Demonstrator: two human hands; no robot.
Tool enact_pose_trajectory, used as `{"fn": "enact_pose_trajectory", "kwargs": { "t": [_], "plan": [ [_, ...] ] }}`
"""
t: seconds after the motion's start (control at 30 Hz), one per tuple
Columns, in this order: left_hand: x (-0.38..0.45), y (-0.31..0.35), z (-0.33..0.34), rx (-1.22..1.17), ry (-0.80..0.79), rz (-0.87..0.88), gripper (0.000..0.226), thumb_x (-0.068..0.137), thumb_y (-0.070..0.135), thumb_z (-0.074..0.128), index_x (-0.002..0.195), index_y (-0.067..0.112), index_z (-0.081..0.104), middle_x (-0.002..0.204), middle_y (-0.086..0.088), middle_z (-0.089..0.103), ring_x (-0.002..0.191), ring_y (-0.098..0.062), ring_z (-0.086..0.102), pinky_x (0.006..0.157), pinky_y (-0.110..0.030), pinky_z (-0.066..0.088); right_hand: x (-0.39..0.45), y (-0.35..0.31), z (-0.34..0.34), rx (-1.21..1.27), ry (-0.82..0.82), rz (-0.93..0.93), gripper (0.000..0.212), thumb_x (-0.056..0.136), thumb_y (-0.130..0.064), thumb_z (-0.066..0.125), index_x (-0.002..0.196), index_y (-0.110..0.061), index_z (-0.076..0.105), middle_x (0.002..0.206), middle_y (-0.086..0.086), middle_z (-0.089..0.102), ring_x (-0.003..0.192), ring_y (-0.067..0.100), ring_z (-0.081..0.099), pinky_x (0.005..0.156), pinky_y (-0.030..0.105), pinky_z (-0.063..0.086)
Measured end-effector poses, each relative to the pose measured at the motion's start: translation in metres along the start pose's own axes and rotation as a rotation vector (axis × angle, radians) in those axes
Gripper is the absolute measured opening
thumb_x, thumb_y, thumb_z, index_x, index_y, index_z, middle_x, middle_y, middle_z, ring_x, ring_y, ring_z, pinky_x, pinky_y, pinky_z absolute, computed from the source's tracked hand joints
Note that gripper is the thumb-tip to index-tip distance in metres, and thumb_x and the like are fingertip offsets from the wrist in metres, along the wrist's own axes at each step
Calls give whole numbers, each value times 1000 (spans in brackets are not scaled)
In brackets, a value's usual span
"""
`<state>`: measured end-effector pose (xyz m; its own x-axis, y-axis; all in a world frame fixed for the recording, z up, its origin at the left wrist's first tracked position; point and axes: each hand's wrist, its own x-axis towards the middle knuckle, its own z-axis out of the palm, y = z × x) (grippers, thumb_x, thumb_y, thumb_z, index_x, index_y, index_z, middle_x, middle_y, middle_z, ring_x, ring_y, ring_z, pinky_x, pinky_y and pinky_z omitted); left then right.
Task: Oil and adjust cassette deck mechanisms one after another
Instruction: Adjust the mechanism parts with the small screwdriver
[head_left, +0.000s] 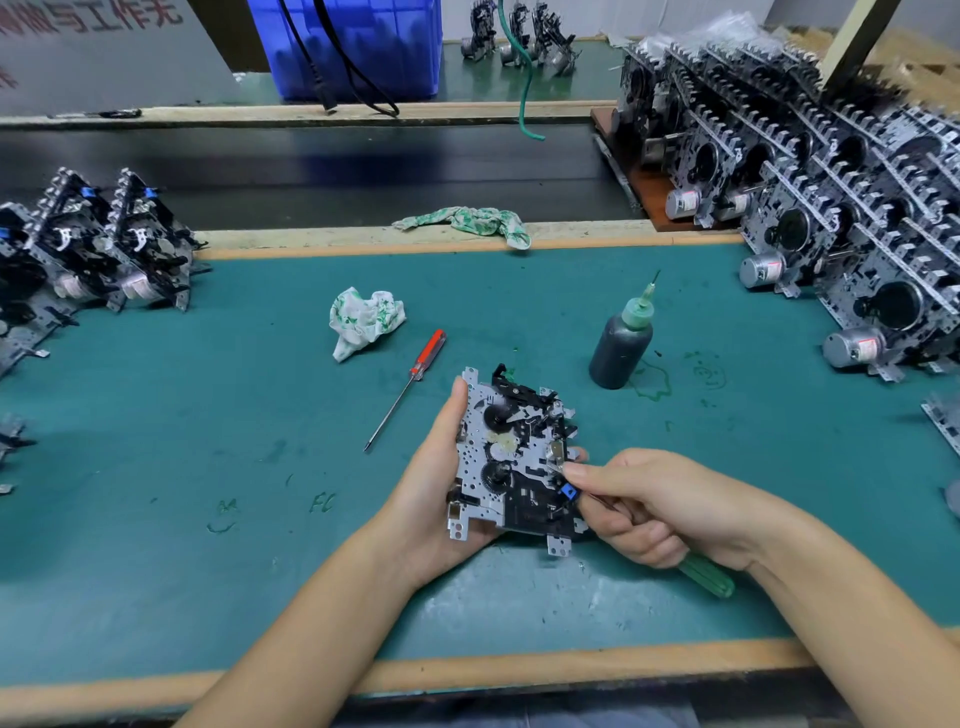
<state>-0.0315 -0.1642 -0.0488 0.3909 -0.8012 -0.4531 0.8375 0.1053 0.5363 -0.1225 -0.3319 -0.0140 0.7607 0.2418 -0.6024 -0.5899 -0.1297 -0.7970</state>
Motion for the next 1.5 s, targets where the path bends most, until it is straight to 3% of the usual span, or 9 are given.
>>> {"fn": "enact_pose_trajectory", "kwargs": {
  "t": [0.37,0.57,0.67,0.83,0.93,1.13,1.33,1.5],
  "plan": [
    [3,-1,2,67,109,30,74,82,69,39,112,9,70,119,-18,65,109,-30,63,94,-38,49,1,-2,2,-64,27,-68,53,82,-54,45,41,-21,40,30,-1,28,26,9,19,32,15,19],
    [0,-1,1,36,88,40,73,87,67,35,112,8,70,119,-17,65,107,-29,64,92,-37,52,-1,6,3,-11,57,-117,53,88,-50,42,46,-18,39,31,-2,27,27,9,19,32,14,18],
    [-2,-3,1,18,74,49,77,87,67,34,121,4,63,123,-22,61,116,-33,58,100,-41,45,-2,9,3,5,66,-148,53,90,-49,41,46,-19,39,31,-2,27,27,9,19,33,14,18],
    [-2,-3,2,33,38,38,79,88,69,29,115,5,67,118,-23,64,105,-31,65,90,-39,54,0,9,7,-33,81,-139,55,92,-47,39,45,-19,40,31,-2,27,27,9,19,33,14,18],
    [-2,-2,3,44,53,33,79,88,69,29,116,6,66,120,-23,63,108,-31,63,92,-39,52,0,6,8,-45,97,-129,54,90,-47,39,44,-19,38,31,-2,27,26,9,18,32,14,18],
    [-1,-2,2,43,66,23,78,87,69,31,118,5,64,124,-22,61,117,-33,58,100,-41,45,-3,4,8,-134,122,-105,62,97,-42,36,39,-20,38,29,-2,29,25,10,24,33,14,19],
    [-2,-2,3,37,66,32,77,86,67,34,113,4,67,118,-25,63,105,-33,65,89,-41,54,-5,5,11,-222,181,-114,66,98,-44,35,37,-20,39,27,-3,31,25,10,26,34,15,24],
    [-2,0,2,68,90,22,75,83,68,38,113,6,68,119,-22,63,108,-32,63,89,-40,54,-3,5,11,-329,244,-121,67,98,-47,33,37,-18,37,26,-1,31,25,12,26,39,10,30]
  ]
}}
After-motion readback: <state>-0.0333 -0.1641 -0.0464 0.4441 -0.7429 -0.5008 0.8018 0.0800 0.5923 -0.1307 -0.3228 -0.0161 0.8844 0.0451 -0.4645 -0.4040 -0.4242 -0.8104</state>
